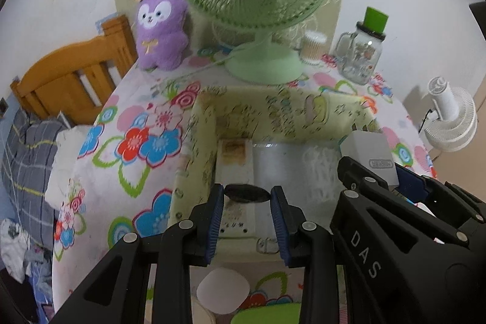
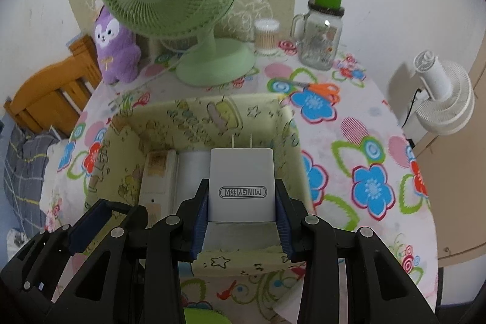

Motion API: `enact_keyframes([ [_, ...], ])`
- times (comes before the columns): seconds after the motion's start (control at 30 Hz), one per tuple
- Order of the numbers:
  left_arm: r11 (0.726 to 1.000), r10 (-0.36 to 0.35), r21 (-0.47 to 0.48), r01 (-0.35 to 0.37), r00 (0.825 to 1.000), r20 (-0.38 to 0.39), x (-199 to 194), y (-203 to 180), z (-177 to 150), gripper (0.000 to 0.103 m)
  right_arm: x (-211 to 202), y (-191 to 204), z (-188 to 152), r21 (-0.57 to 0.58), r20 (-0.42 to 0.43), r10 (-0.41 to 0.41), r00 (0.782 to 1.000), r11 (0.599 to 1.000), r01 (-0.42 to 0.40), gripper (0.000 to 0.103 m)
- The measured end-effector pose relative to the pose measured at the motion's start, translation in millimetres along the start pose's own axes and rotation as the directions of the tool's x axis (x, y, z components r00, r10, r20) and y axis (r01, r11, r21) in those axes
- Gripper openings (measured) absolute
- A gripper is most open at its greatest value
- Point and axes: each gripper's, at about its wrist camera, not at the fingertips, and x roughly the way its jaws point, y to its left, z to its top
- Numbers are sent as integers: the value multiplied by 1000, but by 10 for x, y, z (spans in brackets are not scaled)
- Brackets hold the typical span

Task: Organize rigid objects
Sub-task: 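Lower both tools into the basket and open them to release items, then lift both open tools out of the basket and back away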

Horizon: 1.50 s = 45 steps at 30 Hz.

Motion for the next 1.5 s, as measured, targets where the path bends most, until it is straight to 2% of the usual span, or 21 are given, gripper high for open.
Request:
enact_keyframes([
  [0.1,1000,20,-6,-20,1000,-5,4,26,-55,32,34,28,-48,-8,-15,10,1000,1000,-10,43],
  [0.3,999,41,-3,-41,999,-14,40,29,-95,39,108,33,-72,-4,-36,21,999,1000,-22,43],
  [0.73,999,40,8,-40,998,-48,178,10,-16,46,238,-10,-14,19,-66,8,998,1000,-7,43],
  [0.8,1000,19,12,-19,998,-55,200,4,3,55,261,-20,11,34,-66,36,997,999,-34,43],
  [0.87,999,-27,34,30,997,-68,237,-21,30,69,326,-15,42,46,-83,59,995,997,-55,43],
  [1.03,998,-39,38,42,996,-77,275,-19,77,71,352,37,99,31,-68,79,994,997,-77,49],
  [1.17,998,-50,29,53,995,-90,281,-7,84,71,333,34,108,40,-51,102,994,994,-100,76],
  [1.5,998,-58,28,62,992,-108,223,-15,69,74,270,-5,63,70,-78,106,991,992,-100,77],
])
